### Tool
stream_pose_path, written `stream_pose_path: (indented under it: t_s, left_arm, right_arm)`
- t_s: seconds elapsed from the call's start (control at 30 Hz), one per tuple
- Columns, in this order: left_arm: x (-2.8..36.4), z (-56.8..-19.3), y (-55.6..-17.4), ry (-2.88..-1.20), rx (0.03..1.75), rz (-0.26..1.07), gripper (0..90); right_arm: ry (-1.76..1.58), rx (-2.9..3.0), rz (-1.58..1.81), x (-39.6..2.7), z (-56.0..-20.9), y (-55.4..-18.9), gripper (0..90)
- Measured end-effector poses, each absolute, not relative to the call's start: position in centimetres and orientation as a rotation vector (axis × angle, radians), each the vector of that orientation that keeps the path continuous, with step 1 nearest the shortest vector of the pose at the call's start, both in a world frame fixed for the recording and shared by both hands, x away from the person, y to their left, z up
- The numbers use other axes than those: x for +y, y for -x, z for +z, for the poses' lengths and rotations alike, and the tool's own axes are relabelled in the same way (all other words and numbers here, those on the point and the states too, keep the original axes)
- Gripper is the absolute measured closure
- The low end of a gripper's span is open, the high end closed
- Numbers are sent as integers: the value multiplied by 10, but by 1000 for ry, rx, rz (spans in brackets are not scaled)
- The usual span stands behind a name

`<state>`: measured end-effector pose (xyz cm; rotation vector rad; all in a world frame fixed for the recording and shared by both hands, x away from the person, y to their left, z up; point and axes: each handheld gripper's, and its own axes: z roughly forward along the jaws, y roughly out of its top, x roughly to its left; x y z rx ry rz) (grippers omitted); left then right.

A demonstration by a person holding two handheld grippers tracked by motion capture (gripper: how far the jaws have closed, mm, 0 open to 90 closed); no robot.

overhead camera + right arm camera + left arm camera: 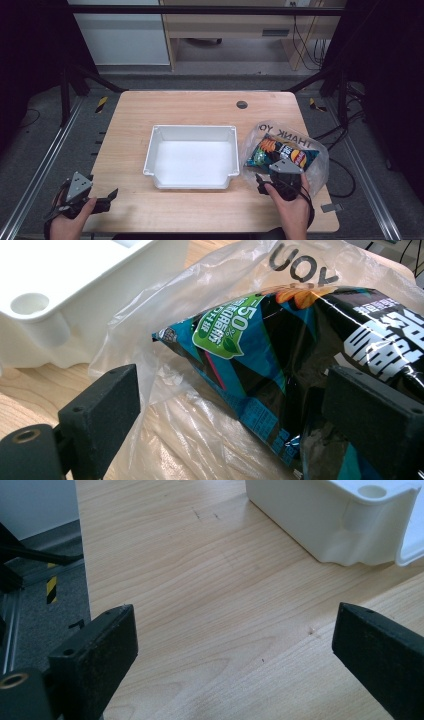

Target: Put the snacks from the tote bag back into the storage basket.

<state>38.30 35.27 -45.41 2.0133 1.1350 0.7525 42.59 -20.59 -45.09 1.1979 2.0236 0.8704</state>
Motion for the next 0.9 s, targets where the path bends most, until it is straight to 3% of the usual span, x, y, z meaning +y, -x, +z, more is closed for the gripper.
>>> stream_pose_path:
  t_s: [0.47, 0.9]
  left_arm:
    - [350, -457, -382, -2013, 1141, 743, 45]
    - [349, -456, -382, -2015, 1140, 755, 45]
  right_arm:
    - [-1182, 2002, 945, -204, -444, -417, 113]
    - [-1190, 2277, 888, -227, -409, -415, 93]
